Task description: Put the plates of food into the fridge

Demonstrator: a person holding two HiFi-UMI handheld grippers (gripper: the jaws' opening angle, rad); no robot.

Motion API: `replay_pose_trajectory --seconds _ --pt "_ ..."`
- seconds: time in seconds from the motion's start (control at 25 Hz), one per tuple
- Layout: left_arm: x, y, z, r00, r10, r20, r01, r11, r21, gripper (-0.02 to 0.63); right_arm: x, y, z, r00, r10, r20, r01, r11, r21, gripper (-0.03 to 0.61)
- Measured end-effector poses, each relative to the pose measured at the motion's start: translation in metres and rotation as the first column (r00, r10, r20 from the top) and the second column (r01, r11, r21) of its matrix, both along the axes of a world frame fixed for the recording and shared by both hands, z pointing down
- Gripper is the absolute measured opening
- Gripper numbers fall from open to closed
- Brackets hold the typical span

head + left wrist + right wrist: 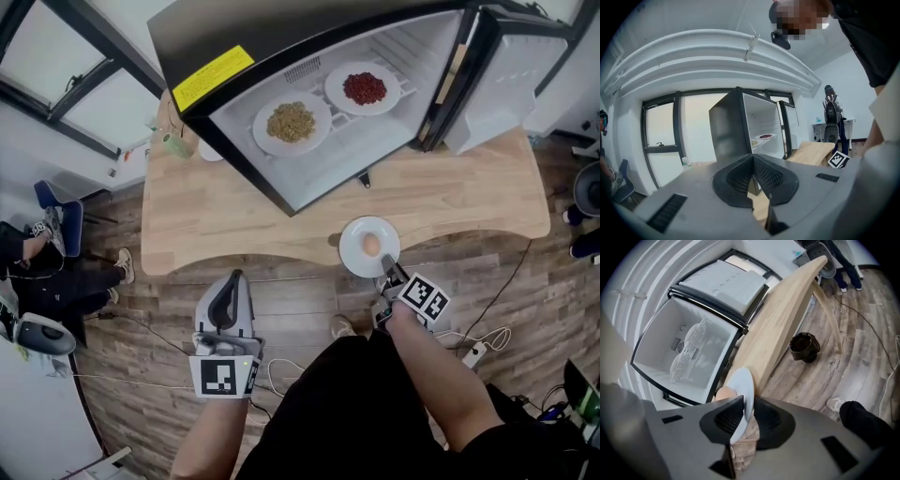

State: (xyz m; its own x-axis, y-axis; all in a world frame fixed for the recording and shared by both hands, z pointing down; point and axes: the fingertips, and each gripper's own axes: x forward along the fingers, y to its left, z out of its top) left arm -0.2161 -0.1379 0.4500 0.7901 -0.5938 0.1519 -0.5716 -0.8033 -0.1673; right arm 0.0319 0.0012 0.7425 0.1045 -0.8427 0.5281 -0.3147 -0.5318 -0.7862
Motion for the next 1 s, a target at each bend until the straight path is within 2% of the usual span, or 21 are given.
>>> replay_pose_trajectory --seconds 0.12,0.28,0.48,0.72,1.0 --pt "0.005 0.002 0.0 1.0 0.009 -0.011 -0.009 1.0 0.0 0.005 -0.002 0.005 -0.004 1.0 0.017 0.025 -0.017 1.0 0.001 0.067" --pt "0.012 0.006 -0.004 0.999 0.024 -0.032 -0.024 1.0 0.002 0.005 0.0 0.009 -0.023 0.998 0.039 0.042 -0.042 0.997 0.067 0.035" --pt "0.013 0.007 -0.005 0.997 0.026 -0.078 -0.027 1.0 -0.011 0.005 -0.003 0.008 -0.055 0.995 0.039 0.089 -0.051 0.99 0.133 0.032" --pt "0.013 0.001 -0.003 0.992 0.003 -0.125 -0.007 0.999 -0.033 0.005 0.011 0.005 -0.104 0.999 0.02 0.04 -0.027 0.983 0.181 0.032" --pt "0.022 -0.013 -0.021 0.988 -0.012 -0.156 0.011 1.0 -0.005 0.005 0.022 -0.021 -0.136 1.0 -0.008 0.008 0.006 0.975 0.22 0.032"
